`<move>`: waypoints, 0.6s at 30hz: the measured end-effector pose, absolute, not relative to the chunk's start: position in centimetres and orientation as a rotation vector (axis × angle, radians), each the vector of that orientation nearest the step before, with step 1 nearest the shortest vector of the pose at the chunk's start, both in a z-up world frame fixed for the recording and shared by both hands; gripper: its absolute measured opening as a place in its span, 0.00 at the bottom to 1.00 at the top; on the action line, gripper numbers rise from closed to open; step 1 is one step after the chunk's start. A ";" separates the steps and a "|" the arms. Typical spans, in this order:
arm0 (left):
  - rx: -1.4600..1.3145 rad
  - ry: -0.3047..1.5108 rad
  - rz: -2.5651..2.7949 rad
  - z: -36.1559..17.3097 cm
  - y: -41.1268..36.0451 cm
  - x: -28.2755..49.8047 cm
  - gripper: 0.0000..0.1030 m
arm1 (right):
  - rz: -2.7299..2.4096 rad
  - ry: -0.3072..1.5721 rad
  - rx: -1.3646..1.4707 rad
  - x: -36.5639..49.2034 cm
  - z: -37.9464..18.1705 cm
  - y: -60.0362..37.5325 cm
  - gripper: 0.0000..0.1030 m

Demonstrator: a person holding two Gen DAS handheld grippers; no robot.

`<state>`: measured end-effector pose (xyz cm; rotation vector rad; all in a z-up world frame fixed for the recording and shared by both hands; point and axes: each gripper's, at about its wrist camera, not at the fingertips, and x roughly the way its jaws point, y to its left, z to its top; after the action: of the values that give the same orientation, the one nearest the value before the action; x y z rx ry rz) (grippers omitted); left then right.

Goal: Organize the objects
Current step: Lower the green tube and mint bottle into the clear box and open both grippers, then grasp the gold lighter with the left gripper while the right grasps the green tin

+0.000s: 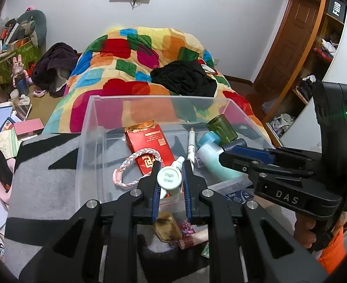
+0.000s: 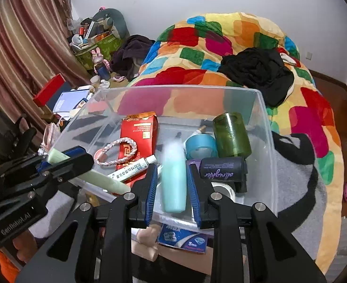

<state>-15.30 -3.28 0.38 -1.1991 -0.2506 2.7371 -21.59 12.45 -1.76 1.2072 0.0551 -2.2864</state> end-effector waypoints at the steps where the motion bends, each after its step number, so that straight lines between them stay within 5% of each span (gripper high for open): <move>1: -1.194 -0.245 2.741 0.6 -3.3 -15.2 0.17 | -2.285 0.058 1.205 -21.4 -1.6 12.6 0.29; 4: -1.157 -0.234 2.773 1.4 -3.4 -14.3 0.29 | -2.290 0.053 1.182 -20.8 -0.9 13.0 0.39; 13: -1.035 -0.170 2.882 3.7 -3.7 -11.4 0.54 | -2.331 0.081 1.100 -17.9 0.9 14.5 0.40; 18: -1.020 -0.149 2.905 3.6 -3.8 -9.9 0.56 | -2.334 0.119 1.072 -16.0 1.1 14.9 0.40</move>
<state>-9.88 -3.79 3.63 -1.0198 -0.1492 2.9045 -15.97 14.87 1.07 1.0719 0.1185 -2.3336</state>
